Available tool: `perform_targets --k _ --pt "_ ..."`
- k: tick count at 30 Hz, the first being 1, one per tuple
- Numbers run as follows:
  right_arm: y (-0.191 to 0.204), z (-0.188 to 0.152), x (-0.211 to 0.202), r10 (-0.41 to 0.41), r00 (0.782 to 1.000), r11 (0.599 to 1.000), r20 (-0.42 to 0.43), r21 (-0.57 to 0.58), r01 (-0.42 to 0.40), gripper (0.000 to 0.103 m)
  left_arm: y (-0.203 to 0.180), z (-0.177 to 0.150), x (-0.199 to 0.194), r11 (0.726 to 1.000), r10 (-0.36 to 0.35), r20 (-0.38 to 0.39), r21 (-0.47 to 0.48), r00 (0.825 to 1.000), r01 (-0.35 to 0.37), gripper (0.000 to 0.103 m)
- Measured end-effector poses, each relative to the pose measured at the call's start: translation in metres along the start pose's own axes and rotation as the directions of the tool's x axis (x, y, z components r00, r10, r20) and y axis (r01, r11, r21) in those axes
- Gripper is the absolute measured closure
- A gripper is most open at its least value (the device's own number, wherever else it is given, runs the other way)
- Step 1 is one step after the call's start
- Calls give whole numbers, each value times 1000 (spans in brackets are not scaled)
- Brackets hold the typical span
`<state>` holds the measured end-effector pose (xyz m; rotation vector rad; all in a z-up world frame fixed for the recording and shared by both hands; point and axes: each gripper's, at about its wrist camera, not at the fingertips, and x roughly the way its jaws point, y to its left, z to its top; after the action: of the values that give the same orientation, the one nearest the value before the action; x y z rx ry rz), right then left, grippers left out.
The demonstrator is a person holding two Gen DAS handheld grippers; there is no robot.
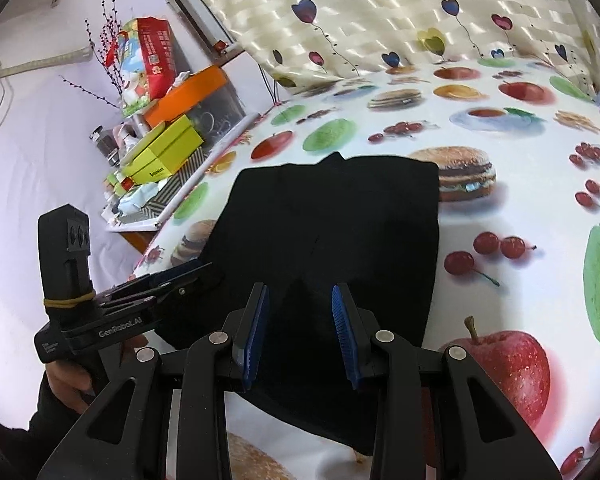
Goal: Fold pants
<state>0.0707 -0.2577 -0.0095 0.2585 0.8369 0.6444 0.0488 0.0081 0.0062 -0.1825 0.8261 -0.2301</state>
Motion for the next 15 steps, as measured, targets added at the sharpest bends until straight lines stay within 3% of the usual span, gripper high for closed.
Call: perform_targets --k 6,11,15 --pt "-1 -4 3 -13 1000 1000 -6 -7 13 69 -3 1 3 999 49 -4 4 999 -49 41" --pt "4 -6 2 -48 999 998 -1 -47 48 69 -14 -2 4 991 130 15 36 991 -131 38" --pt "3 -7 2 -56 998 997 1 -55 56 69 -16 -3 6 992 119 8 36 993 -119 41"
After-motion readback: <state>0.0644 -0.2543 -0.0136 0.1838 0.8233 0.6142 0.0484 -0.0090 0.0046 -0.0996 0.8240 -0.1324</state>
